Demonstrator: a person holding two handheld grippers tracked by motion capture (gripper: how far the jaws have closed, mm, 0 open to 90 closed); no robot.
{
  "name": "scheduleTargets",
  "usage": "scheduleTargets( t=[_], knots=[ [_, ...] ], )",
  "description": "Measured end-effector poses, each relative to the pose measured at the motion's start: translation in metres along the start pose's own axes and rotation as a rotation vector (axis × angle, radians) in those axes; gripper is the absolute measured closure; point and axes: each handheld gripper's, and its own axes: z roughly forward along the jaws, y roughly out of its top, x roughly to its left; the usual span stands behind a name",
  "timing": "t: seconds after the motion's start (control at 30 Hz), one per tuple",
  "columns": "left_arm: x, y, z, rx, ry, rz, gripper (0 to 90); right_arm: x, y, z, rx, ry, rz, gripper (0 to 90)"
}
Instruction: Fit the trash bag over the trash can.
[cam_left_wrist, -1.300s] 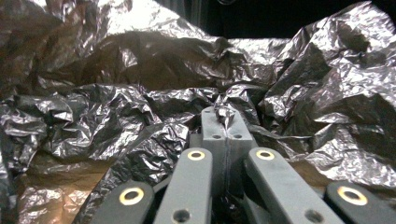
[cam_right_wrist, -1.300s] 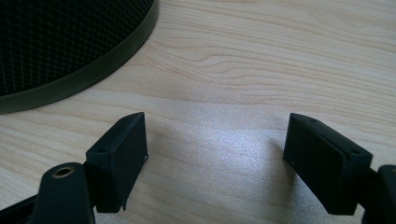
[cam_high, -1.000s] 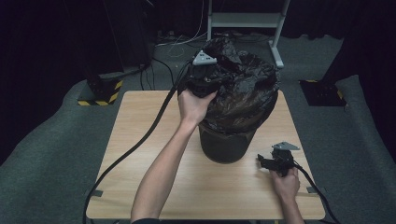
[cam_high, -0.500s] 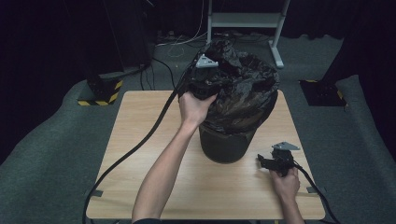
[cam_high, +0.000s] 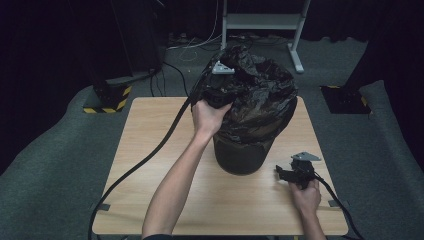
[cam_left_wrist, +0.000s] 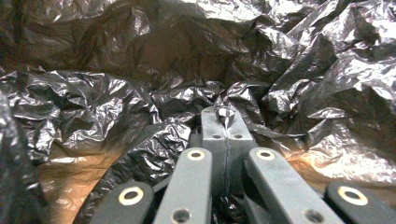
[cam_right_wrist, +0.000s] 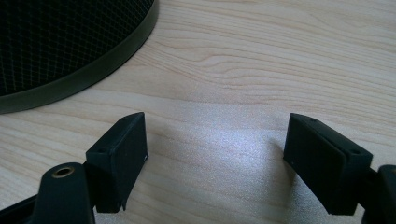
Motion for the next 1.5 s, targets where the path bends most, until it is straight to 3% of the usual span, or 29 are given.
scheduleTargets(
  t=[0.27, 0.7, 0.9, 1.17, 1.33, 1.5],
  knots=[
    [-0.001, -0.004, 0.008, 0.036, 0.010, 0.007, 89.5, 0.000, 0.000, 0.000, 0.000, 0.000, 0.000, 21.3],
    [-0.001, -0.005, 0.008, 0.022, 0.012, 0.003, 87.8, 0.000, 0.000, 0.000, 0.001, 0.004, -0.007, 21.2],
    [0.000, -0.005, 0.000, -0.019, 0.007, -0.009, 75.7, 0.000, 0.000, 0.000, 0.003, 0.010, -0.006, 19.8],
    [-0.003, -0.003, -0.012, -0.079, 0.032, -0.007, 55.4, 0.002, -0.001, -0.001, 0.014, 0.023, -0.020, 14.6],
    [-0.007, -0.001, -0.024, -0.120, 0.041, 0.001, 48.3, 0.003, -0.003, -0.004, -0.003, 0.007, -0.011, 24.4],
    [-0.009, -0.001, -0.037, -0.162, 0.054, 0.007, 45.9, -0.001, -0.006, -0.008, -0.016, 0.026, 0.024, 27.2]
  ],
)
